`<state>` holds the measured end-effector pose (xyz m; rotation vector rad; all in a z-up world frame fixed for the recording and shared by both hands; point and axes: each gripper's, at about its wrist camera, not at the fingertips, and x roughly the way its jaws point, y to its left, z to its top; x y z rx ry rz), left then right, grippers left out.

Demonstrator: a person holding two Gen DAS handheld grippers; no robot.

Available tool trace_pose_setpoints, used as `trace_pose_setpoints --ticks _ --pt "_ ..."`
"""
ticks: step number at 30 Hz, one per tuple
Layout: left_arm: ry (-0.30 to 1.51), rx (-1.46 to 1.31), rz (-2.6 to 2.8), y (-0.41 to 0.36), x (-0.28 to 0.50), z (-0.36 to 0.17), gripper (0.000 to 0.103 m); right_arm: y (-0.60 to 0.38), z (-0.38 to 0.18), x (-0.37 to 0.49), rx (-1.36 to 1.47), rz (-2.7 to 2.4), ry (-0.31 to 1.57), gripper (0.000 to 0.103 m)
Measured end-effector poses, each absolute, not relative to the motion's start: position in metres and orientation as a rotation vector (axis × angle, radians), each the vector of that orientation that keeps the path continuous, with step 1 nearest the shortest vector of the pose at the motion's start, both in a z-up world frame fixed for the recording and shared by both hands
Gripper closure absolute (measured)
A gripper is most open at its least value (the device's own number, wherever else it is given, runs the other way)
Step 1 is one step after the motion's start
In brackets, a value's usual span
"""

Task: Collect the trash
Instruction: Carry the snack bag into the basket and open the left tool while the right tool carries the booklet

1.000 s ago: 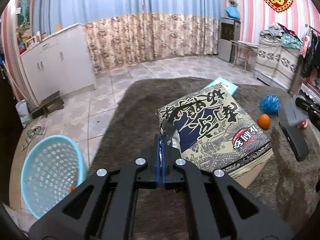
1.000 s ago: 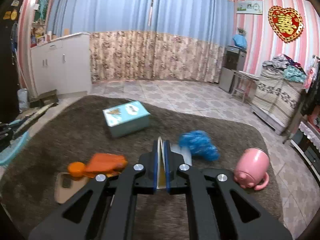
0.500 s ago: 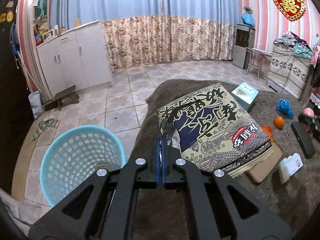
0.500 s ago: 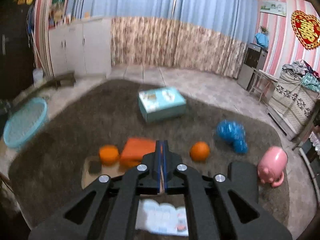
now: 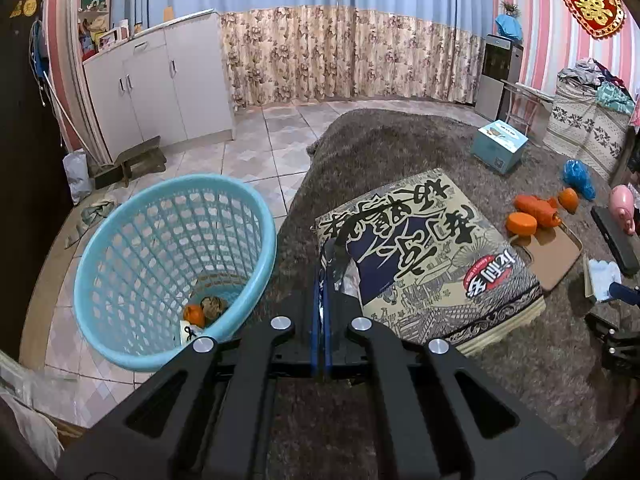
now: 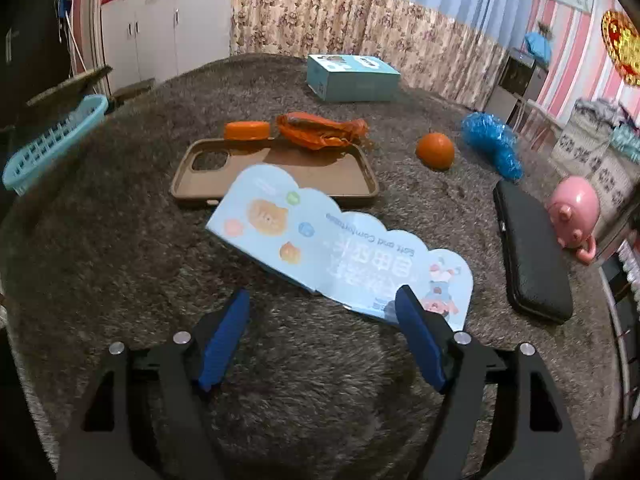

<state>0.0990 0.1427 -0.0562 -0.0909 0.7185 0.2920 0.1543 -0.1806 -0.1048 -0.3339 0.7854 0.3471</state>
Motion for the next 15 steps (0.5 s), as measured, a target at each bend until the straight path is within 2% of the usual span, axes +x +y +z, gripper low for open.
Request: trace_pose_setpoints --ticks 5,7,8,9,10,12,15 --pt "0.718 -0.094 0.297 0.143 0.095 -0.056 0.103 -0.173 -0.097 0.171 -0.34 0.319 0.755 0.03" --pt "0.713 -0.097 0.298 0.143 0.095 -0.054 0.103 -0.172 -0.096 0.181 -0.321 0.316 0.764 0.046" --pt "0.711 -0.097 0.299 0.143 0.095 -0.053 0.103 -0.172 -0.096 0.187 -0.311 0.316 0.778 0.062" --pt "0.707 -0.093 0.3 0.143 0.094 -0.052 0.103 -0.174 -0.097 0.195 -0.287 0.325 0.801 0.071" --pt "0.704 -0.087 0.302 0.142 0.094 -0.051 0.103 -0.175 -0.097 0.198 -0.273 0.331 0.806 0.072" --pt "0.699 -0.079 0.307 0.143 0.094 -0.049 0.103 -0.176 -0.093 0.199 -0.26 0.337 0.786 0.083" --pt "0.692 -0.082 0.312 0.145 0.093 -0.046 0.103 -0.178 -0.08 0.191 -0.255 0.339 0.732 0.091"
